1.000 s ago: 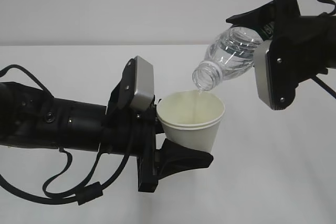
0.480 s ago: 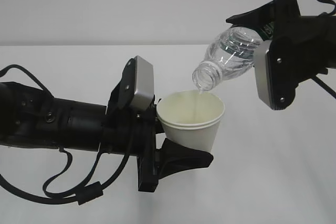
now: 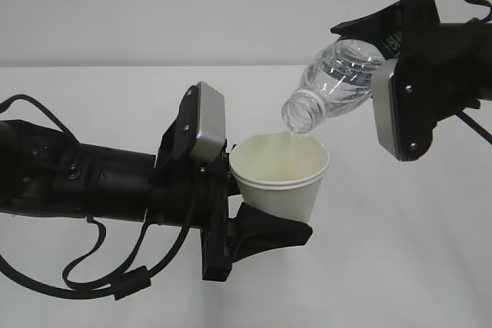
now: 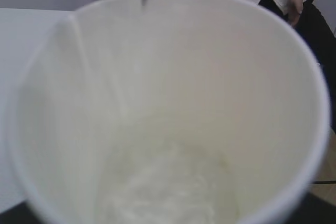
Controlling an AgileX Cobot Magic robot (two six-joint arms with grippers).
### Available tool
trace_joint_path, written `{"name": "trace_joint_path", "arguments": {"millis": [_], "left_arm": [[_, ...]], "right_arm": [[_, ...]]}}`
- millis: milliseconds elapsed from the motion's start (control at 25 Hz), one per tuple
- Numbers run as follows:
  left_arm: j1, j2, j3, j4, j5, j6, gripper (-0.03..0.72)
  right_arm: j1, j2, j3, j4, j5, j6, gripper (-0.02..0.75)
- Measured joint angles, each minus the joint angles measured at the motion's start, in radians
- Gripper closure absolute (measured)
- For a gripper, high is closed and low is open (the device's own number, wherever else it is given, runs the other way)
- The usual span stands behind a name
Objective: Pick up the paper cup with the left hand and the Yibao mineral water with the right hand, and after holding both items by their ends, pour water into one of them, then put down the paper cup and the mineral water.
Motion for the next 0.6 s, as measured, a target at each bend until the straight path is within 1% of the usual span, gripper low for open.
{"name": "trace_joint_path", "arguments": {"millis": [600], "left_arm": [[0.0,0.0,0.0,0.0,0.0,0.0,0.24]], "right_arm": [[0.0,0.0,0.0,0.0,0.0,-0.028,0.304]]}}
